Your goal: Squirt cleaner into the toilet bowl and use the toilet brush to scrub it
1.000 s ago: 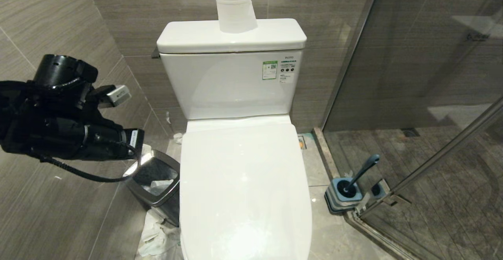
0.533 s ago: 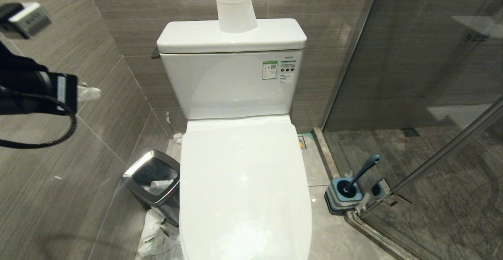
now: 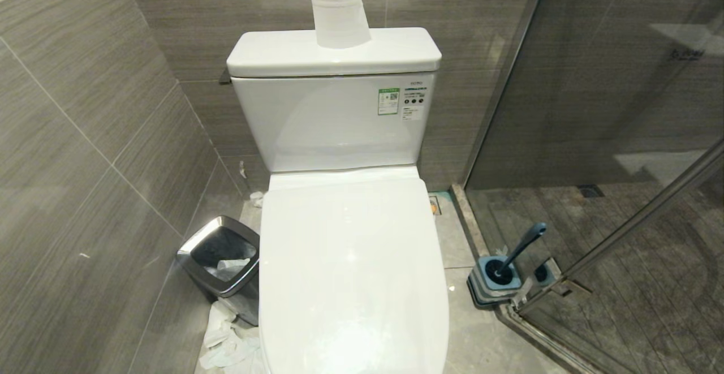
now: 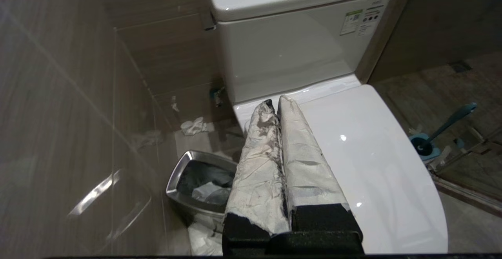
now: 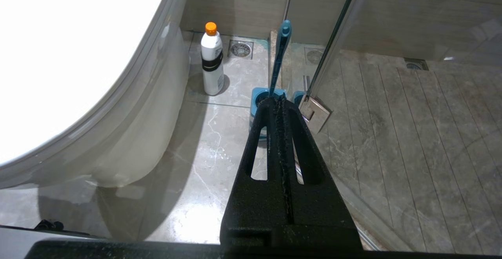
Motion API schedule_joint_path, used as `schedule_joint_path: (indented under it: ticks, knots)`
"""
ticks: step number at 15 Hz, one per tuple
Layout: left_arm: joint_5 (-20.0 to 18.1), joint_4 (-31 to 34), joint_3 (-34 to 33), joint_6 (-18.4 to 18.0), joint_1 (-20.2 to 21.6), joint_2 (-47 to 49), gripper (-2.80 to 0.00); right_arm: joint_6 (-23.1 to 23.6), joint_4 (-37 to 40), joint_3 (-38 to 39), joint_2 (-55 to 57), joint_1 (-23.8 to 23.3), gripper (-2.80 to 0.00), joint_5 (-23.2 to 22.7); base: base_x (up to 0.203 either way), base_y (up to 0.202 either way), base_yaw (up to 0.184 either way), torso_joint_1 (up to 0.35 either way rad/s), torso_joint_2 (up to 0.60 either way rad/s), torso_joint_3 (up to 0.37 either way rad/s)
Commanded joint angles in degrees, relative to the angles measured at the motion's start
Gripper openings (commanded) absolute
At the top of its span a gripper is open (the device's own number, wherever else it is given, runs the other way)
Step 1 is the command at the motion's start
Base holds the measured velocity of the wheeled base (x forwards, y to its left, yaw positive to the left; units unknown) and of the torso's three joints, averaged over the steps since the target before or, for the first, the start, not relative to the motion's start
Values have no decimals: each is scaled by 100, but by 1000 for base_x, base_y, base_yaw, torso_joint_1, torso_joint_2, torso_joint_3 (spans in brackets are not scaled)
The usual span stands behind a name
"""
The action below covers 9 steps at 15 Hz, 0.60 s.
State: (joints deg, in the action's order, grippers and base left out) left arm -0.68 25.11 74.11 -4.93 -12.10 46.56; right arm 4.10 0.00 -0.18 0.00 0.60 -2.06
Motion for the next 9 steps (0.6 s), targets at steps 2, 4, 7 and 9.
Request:
schedule_joint_path:
  ticks: [2,4,7,9]
  knots:
    - [354,160,-384,303,-46,-889,-280,3,0,1,9,2,-280,-5,0,0,0,0,0,0]
    - [374,-83,-728,442,-23,-1473,-280,3,0,1,9,2,-280,-5,0,0,0,0,0,0]
    - [389,-620,-1416,513,321,-2399,-280,3,0,1,9,2,-280,-5,0,0,0,0,0,0]
    - [371,-710,-1999,449,434,-2930,-280,-10,0,1,9,2,-280,-5,0,0,0,0,0,0]
